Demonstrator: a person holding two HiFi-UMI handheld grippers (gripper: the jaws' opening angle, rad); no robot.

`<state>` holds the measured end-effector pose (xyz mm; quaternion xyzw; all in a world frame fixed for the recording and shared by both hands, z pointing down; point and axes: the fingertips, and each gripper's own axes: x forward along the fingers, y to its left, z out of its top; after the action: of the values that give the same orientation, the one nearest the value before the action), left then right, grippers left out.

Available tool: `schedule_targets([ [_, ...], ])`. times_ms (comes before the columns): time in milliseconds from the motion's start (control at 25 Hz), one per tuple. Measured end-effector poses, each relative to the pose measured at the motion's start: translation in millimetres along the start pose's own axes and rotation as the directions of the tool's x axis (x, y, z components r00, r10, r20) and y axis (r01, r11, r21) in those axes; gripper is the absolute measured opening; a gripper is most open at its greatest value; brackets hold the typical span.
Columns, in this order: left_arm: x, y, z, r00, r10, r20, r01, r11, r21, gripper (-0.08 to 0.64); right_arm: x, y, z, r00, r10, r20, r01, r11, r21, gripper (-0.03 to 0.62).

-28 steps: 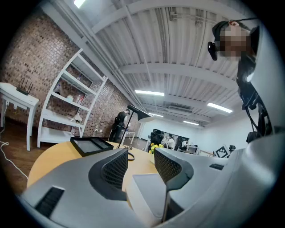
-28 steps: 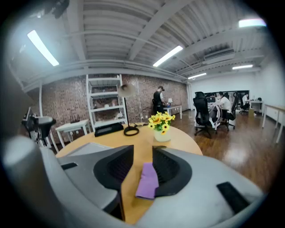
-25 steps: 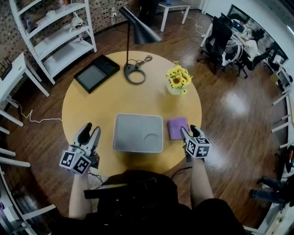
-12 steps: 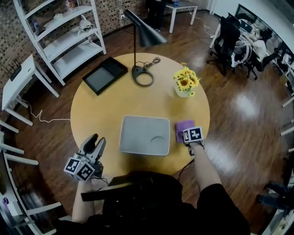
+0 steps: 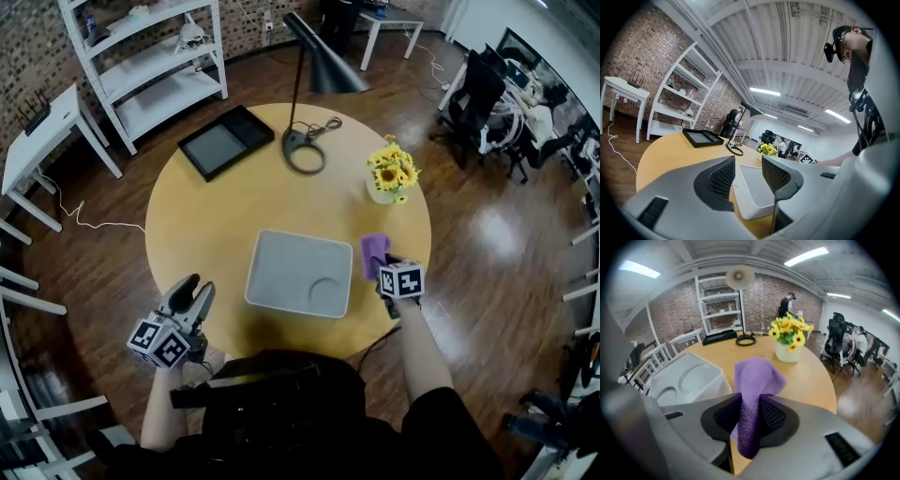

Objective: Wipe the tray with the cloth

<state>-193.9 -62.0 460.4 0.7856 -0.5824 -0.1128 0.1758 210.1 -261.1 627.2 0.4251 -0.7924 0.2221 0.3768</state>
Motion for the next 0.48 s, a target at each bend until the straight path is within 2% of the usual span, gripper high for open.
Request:
schedule_targets([
  [120, 0, 5, 1, 1.0, -0.008, 0.007, 0.008, 1.0, 0.001, 0.176, -14, 34, 52, 0.991, 0.11, 0.082, -0.101, 0.99, -0.102, 0.104],
  [240, 3, 8, 1, 1.0, -0.015, 0.016, 0.015, 1.0, -0.006, 0.176, -8, 68, 78, 0.98, 0.189, 0.057, -0.18, 0.974, -0.136, 0.104],
  [360, 1, 6, 1, 1.0, -0.025, 0.018, 0.026, 1.0, -0.004, 0.176, 5, 88, 84, 0.985, 0.173, 0.01, -0.169, 0.972, -0.162, 0.104],
  [480, -5, 8, 2, 0.999, -0.025, 0.021, 0.025, 1.0, 0.002, 0.176, 18, 92, 73, 0.989, 0.127, -0.07, -0.139, 0.971, -0.193, 0.104],
])
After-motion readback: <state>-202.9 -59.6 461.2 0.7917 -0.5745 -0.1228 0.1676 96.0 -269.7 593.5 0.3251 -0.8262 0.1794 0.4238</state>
